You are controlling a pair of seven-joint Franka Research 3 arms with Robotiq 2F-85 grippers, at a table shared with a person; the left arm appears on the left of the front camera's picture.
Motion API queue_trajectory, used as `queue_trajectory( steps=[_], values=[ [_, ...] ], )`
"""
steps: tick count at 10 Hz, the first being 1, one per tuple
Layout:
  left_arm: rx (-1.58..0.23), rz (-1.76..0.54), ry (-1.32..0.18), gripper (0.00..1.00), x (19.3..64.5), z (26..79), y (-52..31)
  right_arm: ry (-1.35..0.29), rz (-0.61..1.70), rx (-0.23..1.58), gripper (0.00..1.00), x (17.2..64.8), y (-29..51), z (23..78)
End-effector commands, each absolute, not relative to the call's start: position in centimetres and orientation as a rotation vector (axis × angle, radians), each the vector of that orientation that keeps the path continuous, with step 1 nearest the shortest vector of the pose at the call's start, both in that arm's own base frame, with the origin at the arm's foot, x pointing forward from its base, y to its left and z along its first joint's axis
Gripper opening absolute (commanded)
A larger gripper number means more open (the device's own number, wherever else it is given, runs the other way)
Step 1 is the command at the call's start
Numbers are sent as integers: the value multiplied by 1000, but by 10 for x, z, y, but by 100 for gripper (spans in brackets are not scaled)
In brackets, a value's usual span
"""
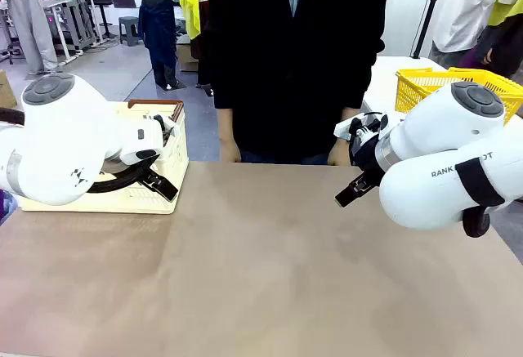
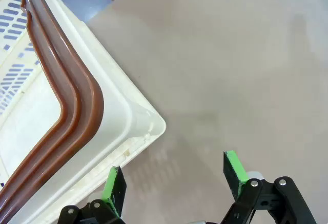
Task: Place the drinks into the Shopping basket.
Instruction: Pick up one drink and place it into the Shopping basket.
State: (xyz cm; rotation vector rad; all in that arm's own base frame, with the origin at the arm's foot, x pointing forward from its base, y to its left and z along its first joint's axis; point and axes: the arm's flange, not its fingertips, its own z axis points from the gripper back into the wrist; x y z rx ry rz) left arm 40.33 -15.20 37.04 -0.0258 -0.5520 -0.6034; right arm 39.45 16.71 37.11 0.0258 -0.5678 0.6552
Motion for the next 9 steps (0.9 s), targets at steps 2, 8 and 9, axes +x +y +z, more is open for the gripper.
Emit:
queue_trajectory(
  steps=[2, 8, 9],
  values=[
    [-26, -603, -552, 100, 403, 370, -152, -568, 655, 26, 100, 394, 167, 371],
    [-26, -603, -552, 100, 403, 370, -152, -568, 655, 26, 100, 394, 167, 371],
    [-26, -603, -552, 100, 403, 370, -152, -568, 655, 26, 100, 394, 167, 371]
  ],
)
